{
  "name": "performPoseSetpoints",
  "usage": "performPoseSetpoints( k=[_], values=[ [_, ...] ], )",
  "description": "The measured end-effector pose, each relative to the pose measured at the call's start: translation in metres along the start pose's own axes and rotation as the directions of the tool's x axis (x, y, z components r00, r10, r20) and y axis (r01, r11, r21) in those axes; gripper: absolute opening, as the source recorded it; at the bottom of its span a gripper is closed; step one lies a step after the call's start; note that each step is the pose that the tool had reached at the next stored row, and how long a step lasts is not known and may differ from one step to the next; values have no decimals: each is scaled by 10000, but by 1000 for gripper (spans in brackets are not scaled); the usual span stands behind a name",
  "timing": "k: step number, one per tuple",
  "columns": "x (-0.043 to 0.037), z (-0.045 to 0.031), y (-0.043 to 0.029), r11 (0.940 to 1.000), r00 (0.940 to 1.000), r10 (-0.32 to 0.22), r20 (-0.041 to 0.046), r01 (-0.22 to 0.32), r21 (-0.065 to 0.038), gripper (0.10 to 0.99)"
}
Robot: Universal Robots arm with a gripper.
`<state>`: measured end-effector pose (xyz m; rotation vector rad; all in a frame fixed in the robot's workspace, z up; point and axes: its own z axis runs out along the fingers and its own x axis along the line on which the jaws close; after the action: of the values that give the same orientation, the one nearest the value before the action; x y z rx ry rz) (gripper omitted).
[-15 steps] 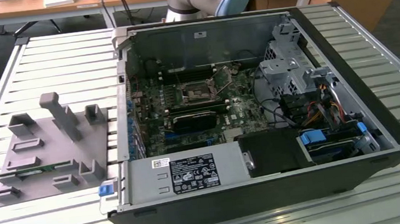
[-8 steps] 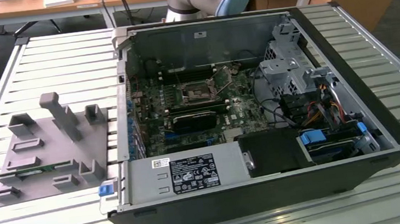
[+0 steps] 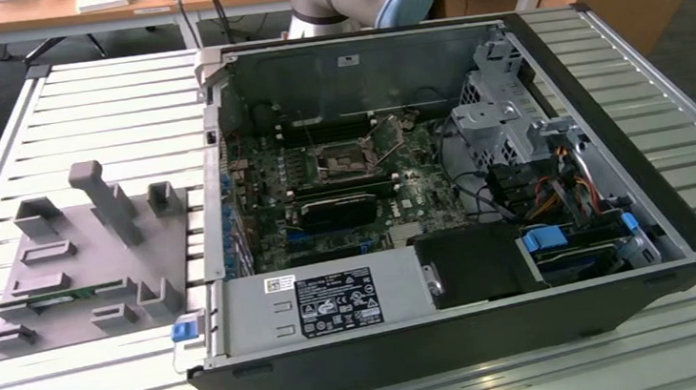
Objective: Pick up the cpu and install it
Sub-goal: 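Pick up the cpu and move it towards the insertion slot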
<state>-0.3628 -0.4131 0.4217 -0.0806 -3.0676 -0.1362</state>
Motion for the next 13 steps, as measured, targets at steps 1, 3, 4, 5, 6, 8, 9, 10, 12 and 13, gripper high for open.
performPoseSetpoints(
  k=[1,3,4,5,6,8,9,10,12,13],
  values=[
    [-6,-2,0,10000,10000,0,-4,0,2,541],
    [-16,-1,1,10000,10000,1,-6,-1,2,541],
    [-23,-2,1,10000,10000,0,-8,0,3,541],
    [-28,-3,2,10000,10000,1,-11,-1,4,541],
    [-35,-3,2,10000,10000,1,-12,-1,4,541],
    [-43,-4,3,10000,10000,2,-16,-2,5,541],
    [-47,-4,3,10000,10000,2,-15,-2,4,541],
    [-51,-4,3,10000,10000,2,-16,-2,4,541],
    [-63,-5,3,10000,10000,1,-20,-1,5,541],
    [-68,-5,4,10000,10000,2,-22,-2,6,541]
  ],
)
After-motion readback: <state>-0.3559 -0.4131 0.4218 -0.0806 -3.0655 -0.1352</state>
